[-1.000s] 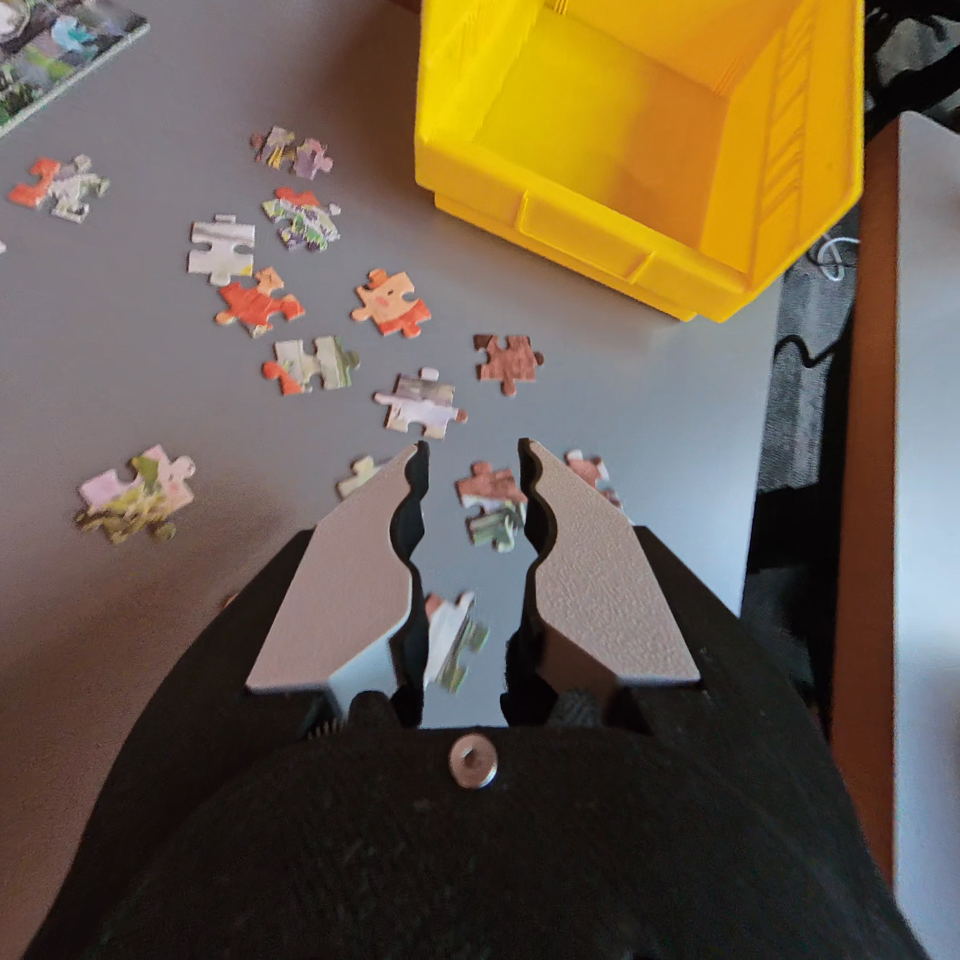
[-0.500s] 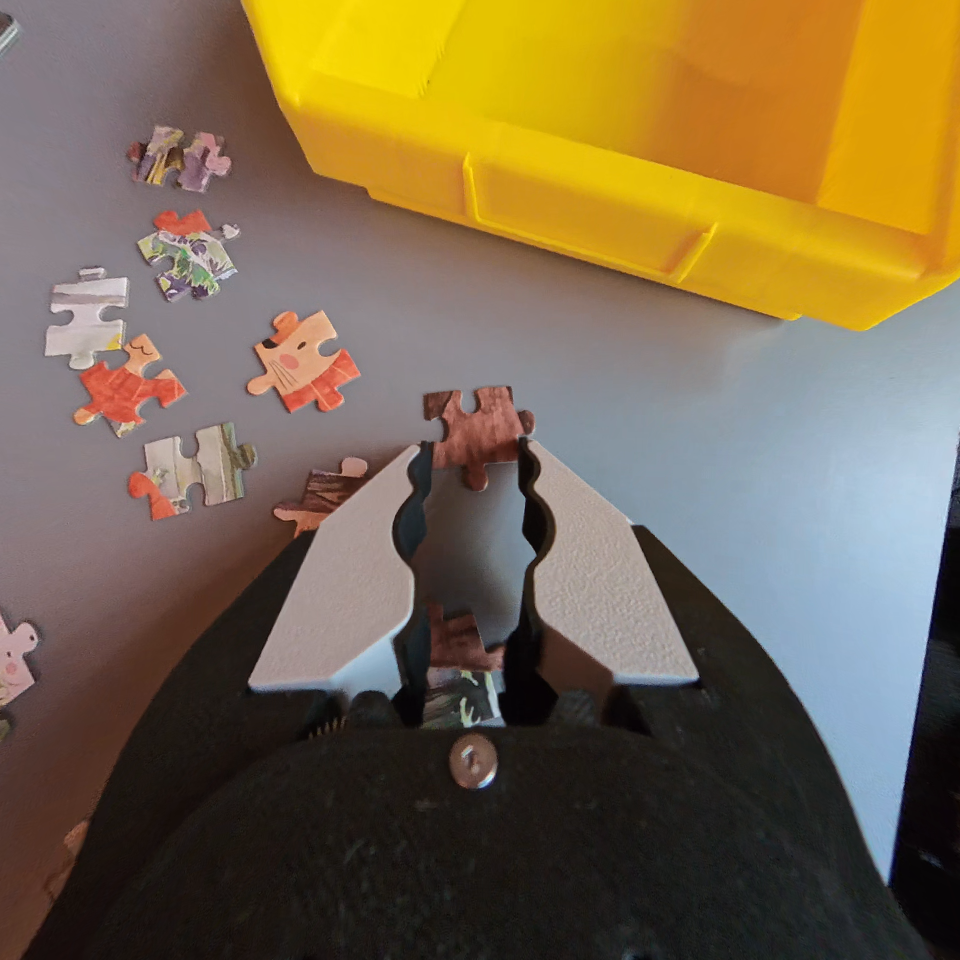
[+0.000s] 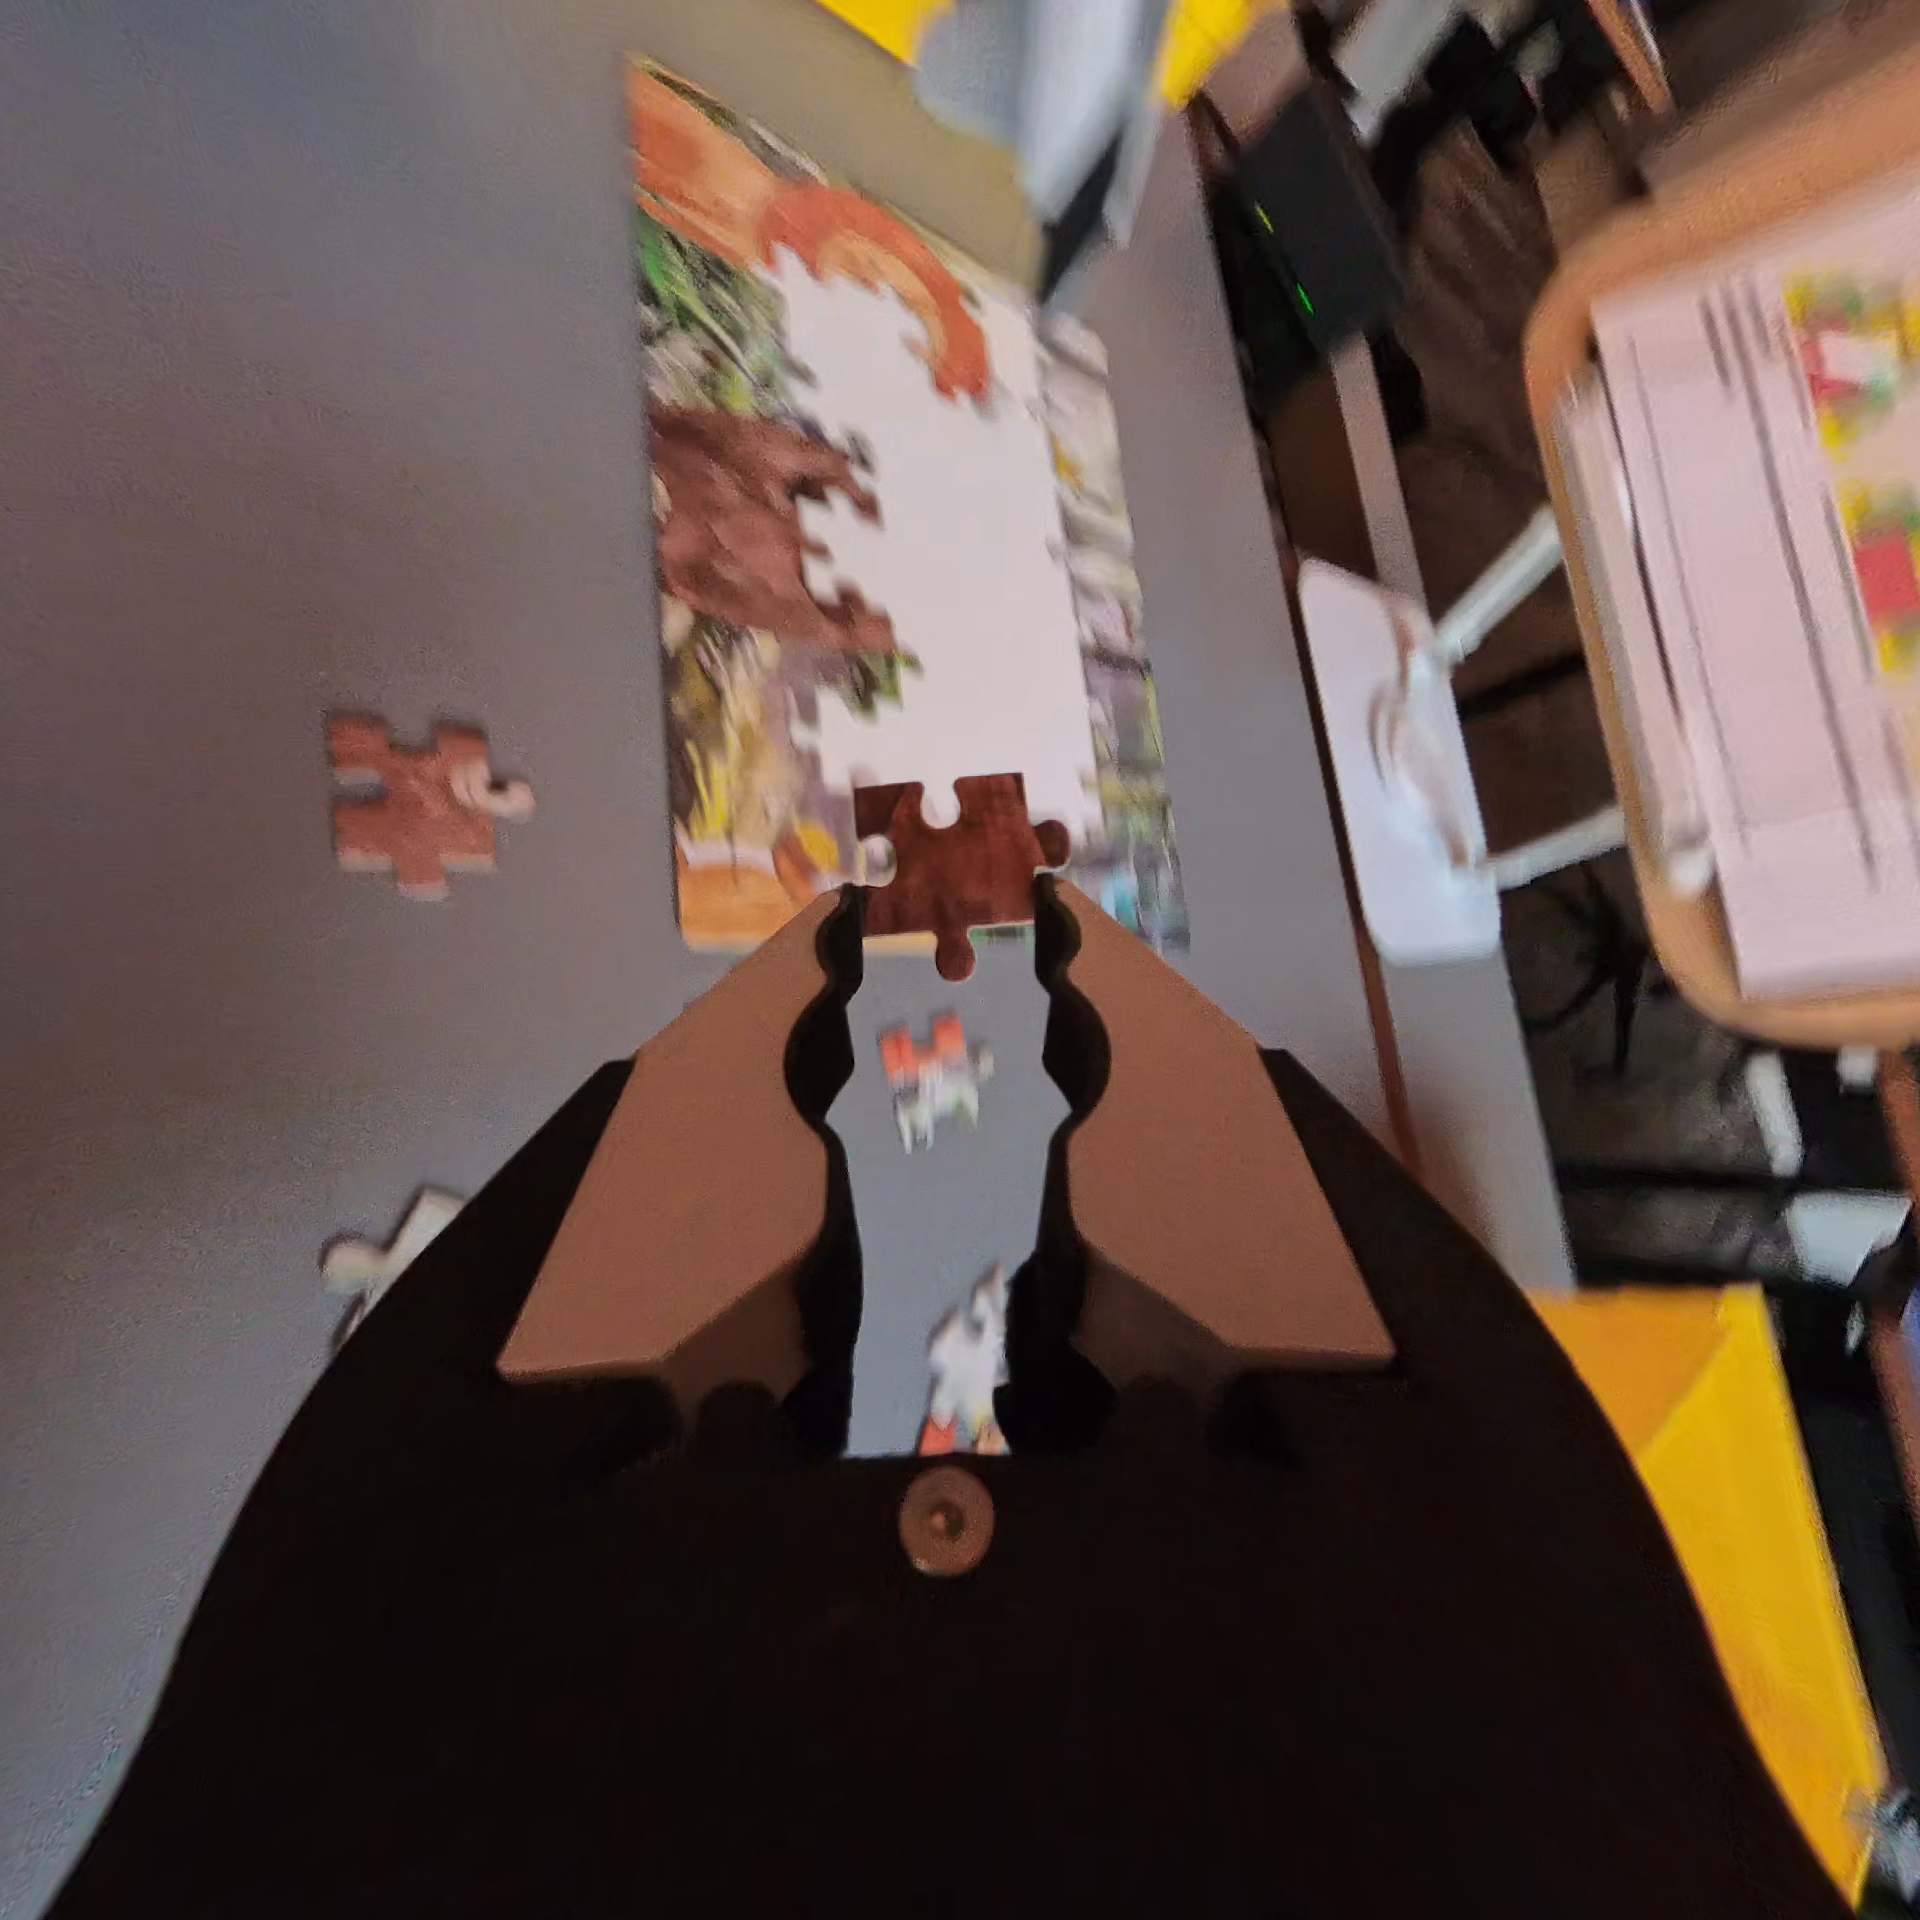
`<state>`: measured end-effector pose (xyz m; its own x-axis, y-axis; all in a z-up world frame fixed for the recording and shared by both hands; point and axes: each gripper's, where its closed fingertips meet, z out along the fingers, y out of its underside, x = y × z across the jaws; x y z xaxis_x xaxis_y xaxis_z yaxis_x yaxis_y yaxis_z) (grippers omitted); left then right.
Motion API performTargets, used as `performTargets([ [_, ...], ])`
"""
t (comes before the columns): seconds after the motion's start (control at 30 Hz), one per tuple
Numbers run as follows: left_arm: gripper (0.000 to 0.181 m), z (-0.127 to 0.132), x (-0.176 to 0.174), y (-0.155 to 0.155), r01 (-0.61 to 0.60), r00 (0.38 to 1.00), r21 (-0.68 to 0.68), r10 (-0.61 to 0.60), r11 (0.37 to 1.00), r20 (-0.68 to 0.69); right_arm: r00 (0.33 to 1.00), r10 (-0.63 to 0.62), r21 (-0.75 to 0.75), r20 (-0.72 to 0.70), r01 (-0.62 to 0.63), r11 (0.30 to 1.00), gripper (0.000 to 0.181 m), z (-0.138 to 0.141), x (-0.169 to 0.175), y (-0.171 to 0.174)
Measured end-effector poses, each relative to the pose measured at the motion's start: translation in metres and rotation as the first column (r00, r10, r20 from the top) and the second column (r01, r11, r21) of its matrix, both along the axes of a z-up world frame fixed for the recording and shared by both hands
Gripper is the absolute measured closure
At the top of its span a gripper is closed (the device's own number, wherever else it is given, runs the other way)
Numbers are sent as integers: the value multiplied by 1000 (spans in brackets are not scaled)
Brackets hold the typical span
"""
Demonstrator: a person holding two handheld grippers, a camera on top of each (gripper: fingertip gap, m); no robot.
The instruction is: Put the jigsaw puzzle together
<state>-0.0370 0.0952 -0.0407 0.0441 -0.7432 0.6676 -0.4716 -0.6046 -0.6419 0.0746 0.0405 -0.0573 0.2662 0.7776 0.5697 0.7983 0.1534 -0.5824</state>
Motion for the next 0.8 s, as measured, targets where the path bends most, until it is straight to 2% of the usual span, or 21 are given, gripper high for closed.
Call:
performTargets([
  [0.1, 155, -3, 2, -7, 32, 999, -39, -32, 999, -2, 991, 120, 18, 63, -121, 992, 149, -2, -57, 10],
  [0.23, 156, -13, -6, 1, 5, 998, -26, -7, 1000, -57, 983, 183, -59, 30, -181, 982, 149, -11, -94, 26],
  [0.37, 158, -31, -15, 14, -36, 991, -31, 32, 999, -127, 979, 204, -112, 21, -201, 973, 149, -19, -114, 38],
  [0.43, 160, -39, -18, 19, -52, 988, -43, 45, 998, -150, 984, 178, -162, 32, -170, 972, 149, -29, -118, 45],
  [0.6, 161, -45, -19, 21, -45, 991, -115, 30, 992, -127, 976, 216, -174, 29, -208, 962, 148, -41, -135, 52],
  [0.7, 161, -47, -21, 21, -39, 991, -127, 22, 991, -129, 983, 185, -144, 1, -183, 972, 148, -35, -137, 62],
  [0.8, 161, -47, -22, 26, -64, 991, -138, 47, 988, -123, 993, 101, -93, -66, -107, 990, 149, -25, -130, 78],
])
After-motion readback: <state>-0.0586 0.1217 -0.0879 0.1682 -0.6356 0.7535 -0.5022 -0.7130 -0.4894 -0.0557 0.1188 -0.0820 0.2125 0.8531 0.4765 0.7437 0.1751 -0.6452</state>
